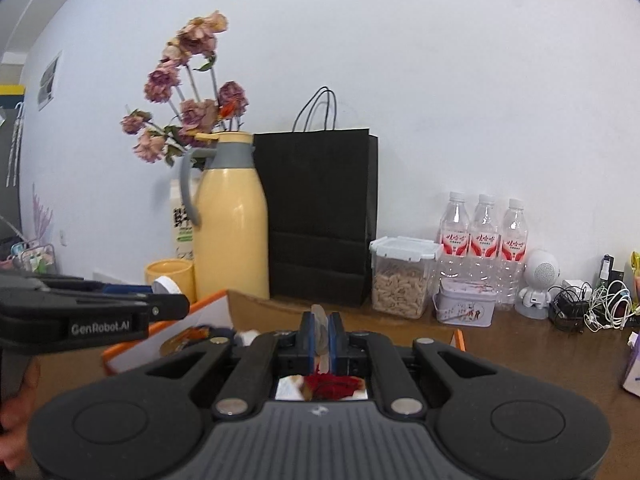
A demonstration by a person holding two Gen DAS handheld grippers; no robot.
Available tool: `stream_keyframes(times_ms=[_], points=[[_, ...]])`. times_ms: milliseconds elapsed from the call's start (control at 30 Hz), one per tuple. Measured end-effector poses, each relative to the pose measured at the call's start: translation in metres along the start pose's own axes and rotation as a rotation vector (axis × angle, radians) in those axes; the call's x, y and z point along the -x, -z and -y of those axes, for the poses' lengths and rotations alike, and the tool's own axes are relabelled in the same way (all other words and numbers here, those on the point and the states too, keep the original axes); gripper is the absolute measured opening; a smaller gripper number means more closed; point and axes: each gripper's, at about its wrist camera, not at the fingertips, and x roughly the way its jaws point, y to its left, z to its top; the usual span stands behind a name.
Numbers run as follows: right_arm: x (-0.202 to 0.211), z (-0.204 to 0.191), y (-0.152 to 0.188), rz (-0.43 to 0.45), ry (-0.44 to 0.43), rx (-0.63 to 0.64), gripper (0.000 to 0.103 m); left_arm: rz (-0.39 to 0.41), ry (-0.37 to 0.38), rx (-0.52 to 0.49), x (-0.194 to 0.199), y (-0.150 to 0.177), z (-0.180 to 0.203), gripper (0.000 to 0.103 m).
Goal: Organize objects
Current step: 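Carry the white cap over the box and open the left tool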
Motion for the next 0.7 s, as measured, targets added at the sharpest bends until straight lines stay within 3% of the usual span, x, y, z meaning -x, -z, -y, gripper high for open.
stream_keyframes(times_ms=[133, 400, 467, 500, 533, 567, 600, 633, 700], points=[[-0.028, 0.008, -0.002, -0.02, 0.02, -0.032, 0.006, -0.011, 0.01, 0.008, -0.024, -0.003, 0.0, 0.03], [-0.063, 0.023, 0.025, -0.117, 0.033, -0.083, 0.009, -0.072, 0.041, -0.002, -0.055, 0.007, -0.002, 0.03], [-0.065, 0.024, 0.029, -0.129, 0.036, -0.087, 0.014, -0.078, 0.039, -0.015, -0.057, 0.009, -0.001, 0.034], [-0.065, 0.025, 0.03, -0.131, 0.046, -0.091, 0.016, -0.079, 0.035, -0.017, -0.057, 0.01, -0.001, 0.044], [-0.064, 0.026, 0.032, -0.131, 0.054, -0.096, 0.021, -0.075, 0.03, -0.015, -0.056, 0.009, -0.002, 0.06], [-0.063, 0.027, 0.033, -0.136, 0.056, -0.101, 0.038, -0.066, 0.022, -0.011, -0.054, 0.009, -0.003, 0.07], [-0.063, 0.029, 0.034, -0.135, 0.063, -0.106, 0.058, -0.052, 0.016, -0.006, -0.052, 0.008, -0.004, 0.09], [-0.061, 0.03, 0.033, -0.13, 0.074, -0.109, 0.067, -0.031, 0.014, -0.002, -0.049, 0.007, -0.006, 0.102], [-0.057, 0.032, 0.033, -0.115, 0.095, -0.111, 0.091, -0.006, 0.014, 0.008, -0.045, 0.005, -0.008, 0.103]])
